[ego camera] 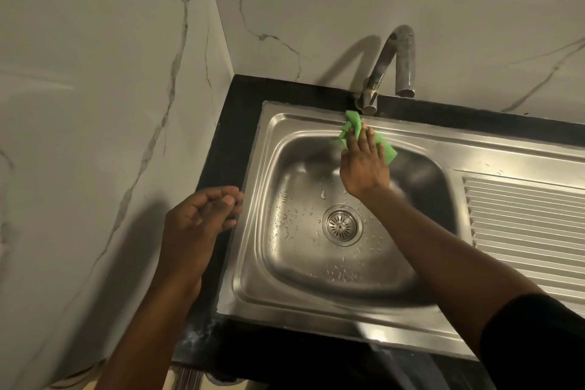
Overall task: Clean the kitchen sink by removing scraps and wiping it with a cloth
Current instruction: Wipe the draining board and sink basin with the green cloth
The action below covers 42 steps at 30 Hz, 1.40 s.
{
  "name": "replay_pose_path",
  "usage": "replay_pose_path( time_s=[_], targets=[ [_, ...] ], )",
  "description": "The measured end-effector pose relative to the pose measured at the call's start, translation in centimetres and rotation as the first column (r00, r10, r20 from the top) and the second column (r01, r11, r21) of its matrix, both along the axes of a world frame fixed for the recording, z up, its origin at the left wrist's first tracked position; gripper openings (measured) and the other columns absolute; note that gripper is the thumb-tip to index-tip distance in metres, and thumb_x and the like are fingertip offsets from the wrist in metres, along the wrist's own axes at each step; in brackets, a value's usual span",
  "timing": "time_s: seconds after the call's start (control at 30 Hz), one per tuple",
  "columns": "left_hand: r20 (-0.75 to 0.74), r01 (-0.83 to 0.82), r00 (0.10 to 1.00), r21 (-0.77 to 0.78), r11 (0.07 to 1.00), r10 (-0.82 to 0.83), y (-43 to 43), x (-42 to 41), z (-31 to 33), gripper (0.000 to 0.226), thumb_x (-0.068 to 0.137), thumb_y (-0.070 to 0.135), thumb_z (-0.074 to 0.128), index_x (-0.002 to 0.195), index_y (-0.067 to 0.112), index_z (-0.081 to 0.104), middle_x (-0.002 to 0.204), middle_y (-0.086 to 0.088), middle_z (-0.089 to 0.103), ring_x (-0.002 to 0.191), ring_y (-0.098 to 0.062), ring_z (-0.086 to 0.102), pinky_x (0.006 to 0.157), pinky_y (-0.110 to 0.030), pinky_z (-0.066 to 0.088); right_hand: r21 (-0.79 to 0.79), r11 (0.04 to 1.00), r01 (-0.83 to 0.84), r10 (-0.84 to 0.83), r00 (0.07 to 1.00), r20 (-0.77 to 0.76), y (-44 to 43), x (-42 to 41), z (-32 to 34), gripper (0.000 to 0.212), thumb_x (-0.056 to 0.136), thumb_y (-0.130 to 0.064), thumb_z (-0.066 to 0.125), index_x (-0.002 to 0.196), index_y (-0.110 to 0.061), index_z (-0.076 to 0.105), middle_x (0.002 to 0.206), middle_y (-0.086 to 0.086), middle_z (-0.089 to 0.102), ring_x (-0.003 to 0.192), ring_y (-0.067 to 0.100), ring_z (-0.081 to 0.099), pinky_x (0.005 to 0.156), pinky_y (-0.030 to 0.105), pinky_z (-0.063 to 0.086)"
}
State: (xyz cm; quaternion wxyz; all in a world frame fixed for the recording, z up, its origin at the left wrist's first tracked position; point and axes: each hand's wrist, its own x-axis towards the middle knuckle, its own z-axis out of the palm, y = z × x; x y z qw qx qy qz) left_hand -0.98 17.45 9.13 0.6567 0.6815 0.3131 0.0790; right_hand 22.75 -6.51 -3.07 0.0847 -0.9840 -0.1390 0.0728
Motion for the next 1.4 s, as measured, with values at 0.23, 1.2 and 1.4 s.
replay_pose_path(
  time_s=[0.23,1.2,1.4],
  targets=[
    [0.0,-0.018,1.0,0.006,1.0,0.018,0.8,-1.2,0.2,0.018,0.103,0.014,0.063,0.107,0.022,0.079,0.109,0.0,0.082,0.104,-0.024,0.078,0.095,-0.047,0.061,0.255,0.896,-0.364,0.383,0.924,-0.026,9.2,-1.8,1.5,0.058,0.108,-0.039,0.024,0.165,-0.031,0.018,0.175,0.004,0.007,0.161,0.028,0.001,0.131,0.052,0.005],
    [0.032,0.065,0.997,0.06,0.996,-0.067,-9.4,-4.6,1.9,0.018,0.103,0.015,0.064,0.115,0.014,0.077,0.109,-0.003,0.082,0.103,-0.027,0.078,0.088,-0.033,0.063,0.14,0.73,-0.669,0.682,0.702,-0.205,-13.6,-27.1,2.6,0.06,0.105,-0.042,0.033,0.162,-0.046,0.018,0.172,-0.004,0.022,0.16,0.018,0.016,0.128,0.035,0.004],
    [0.055,0.128,0.99,0.052,0.99,-0.131,-13.8,-5.2,2.6,0.016,0.103,0.016,0.064,0.109,0.021,0.078,0.108,0.001,0.082,0.102,-0.022,0.079,0.09,-0.036,0.062,0.068,0.793,-0.606,0.603,0.764,-0.229,-27.5,-26.3,4.2,0.059,0.109,-0.044,0.031,0.162,-0.052,0.006,0.171,-0.014,0.01,0.157,-0.003,-0.012,0.125,0.021,-0.016]
  ],
)
